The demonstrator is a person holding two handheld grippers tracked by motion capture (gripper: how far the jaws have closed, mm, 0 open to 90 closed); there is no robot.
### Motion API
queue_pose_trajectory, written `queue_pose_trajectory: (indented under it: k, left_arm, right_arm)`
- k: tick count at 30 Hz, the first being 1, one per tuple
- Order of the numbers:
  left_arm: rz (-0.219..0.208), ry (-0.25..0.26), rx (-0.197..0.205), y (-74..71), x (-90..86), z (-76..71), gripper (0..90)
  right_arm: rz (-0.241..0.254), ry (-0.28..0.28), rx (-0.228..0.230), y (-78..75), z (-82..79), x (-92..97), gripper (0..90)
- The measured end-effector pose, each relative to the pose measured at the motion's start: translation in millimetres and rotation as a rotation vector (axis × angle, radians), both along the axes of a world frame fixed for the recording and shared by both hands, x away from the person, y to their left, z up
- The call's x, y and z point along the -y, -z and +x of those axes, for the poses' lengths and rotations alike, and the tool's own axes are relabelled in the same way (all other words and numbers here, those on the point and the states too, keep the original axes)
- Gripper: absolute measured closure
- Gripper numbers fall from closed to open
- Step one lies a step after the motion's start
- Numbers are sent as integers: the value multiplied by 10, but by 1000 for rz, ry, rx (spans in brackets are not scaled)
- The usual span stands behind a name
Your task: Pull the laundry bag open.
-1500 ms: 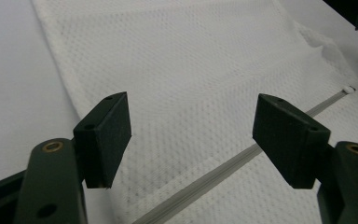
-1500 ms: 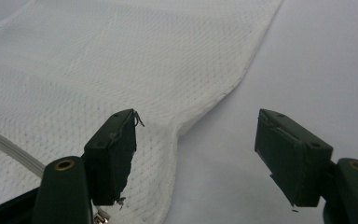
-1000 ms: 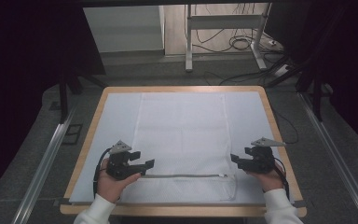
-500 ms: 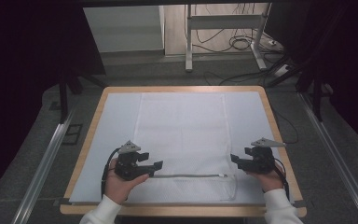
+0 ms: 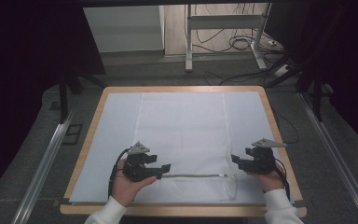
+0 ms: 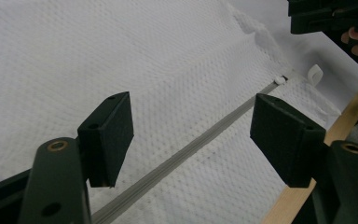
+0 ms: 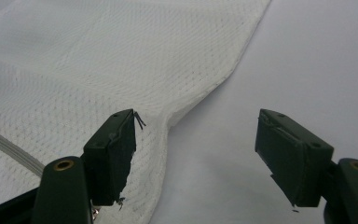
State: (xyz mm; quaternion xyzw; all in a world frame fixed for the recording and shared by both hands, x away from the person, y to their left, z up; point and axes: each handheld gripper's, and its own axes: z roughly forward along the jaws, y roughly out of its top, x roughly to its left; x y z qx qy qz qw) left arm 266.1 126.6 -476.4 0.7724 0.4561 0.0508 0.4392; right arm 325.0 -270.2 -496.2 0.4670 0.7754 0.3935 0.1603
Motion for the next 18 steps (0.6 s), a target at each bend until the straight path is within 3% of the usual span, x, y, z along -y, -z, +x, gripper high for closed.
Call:
queue_pose_trajectory:
  k: [18]
  left_arm:
    - [17, 89, -19, 32, 390, -12, 298]
  right_arm:
    - [-13, -12, 0, 28, 2, -51, 283]
